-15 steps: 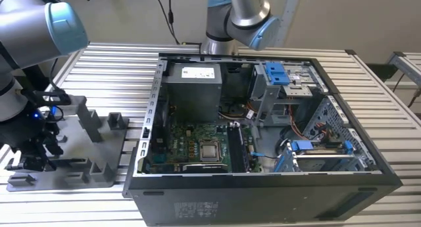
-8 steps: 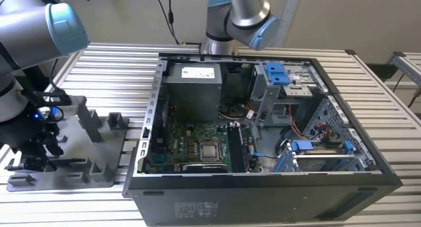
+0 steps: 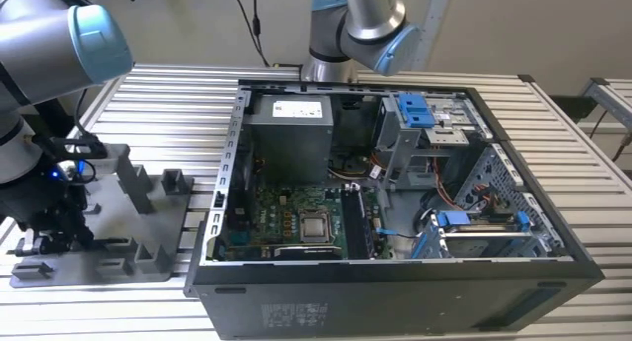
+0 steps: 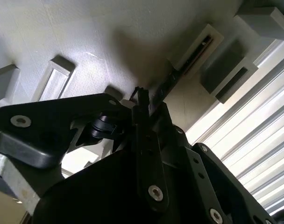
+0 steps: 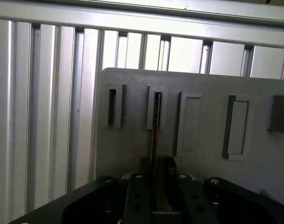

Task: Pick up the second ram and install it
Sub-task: 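Pick up the second ram and move it above second insertion slot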

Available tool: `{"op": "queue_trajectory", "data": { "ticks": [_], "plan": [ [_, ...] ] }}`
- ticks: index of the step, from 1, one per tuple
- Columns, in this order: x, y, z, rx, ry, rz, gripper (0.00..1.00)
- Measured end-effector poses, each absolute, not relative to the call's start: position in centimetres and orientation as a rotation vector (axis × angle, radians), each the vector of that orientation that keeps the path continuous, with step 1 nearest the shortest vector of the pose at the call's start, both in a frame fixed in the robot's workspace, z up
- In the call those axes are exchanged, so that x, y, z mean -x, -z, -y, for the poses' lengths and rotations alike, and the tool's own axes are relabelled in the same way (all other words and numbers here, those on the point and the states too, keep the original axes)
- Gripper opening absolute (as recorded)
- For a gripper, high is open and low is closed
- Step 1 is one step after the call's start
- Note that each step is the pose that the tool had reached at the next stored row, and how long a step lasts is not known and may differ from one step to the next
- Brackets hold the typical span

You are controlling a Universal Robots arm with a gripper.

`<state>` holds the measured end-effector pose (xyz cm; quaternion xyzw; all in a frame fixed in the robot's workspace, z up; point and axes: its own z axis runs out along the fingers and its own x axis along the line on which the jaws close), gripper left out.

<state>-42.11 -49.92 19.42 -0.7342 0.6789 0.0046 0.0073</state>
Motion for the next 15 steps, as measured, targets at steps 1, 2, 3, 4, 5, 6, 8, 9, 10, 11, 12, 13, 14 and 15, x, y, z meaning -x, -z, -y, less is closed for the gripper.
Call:
{"op": "queue_trajectory", "data": {
  "ticks": [1, 2, 3, 4, 5, 6, 8, 9, 10, 11, 12, 13, 14, 15],
  "plan": [
    [42.11, -19.42, 49.92, 2.296, -0.014, -2.123, 0.27],
    [42.11, -19.42, 49.92, 2.296, -0.015, -2.123, 0.27],
    [42.11, -19.42, 49.92, 2.296, -0.015, -2.123, 0.25],
    [42.11, -19.41, 49.92, 2.296, -0.014, -2.123, 0.25],
    [42.11, -19.41, 49.92, 2.296, -0.014, -2.123, 0.25],
    [42.11, -19.41, 49.92, 2.296, -0.015, -2.123, 0.17],
    [42.11, -19.40, 49.92, 2.296, -0.015, -2.123, 0.17],
    [42.11, -19.40, 49.92, 2.296, -0.015, -2.123, 0.17],
    [42.11, -19.40, 49.92, 2.296, -0.015, -2.123, 0.17],
    [42.11, -19.39, 49.92, 2.296, -0.015, -2.123, 0.15],
    [42.11, -19.39, 49.92, 2.296, -0.015, -2.123, 0.15],
    [42.11, -19.39, 49.92, 2.296, -0.015, -2.123, 0.15],
    [42.11, -19.39, 49.92, 2.296, -0.015, -2.123, 0.14],
    [42.11, -19.39, 49.92, 2.296, -0.015, -2.123, 0.14]
  ]
}}
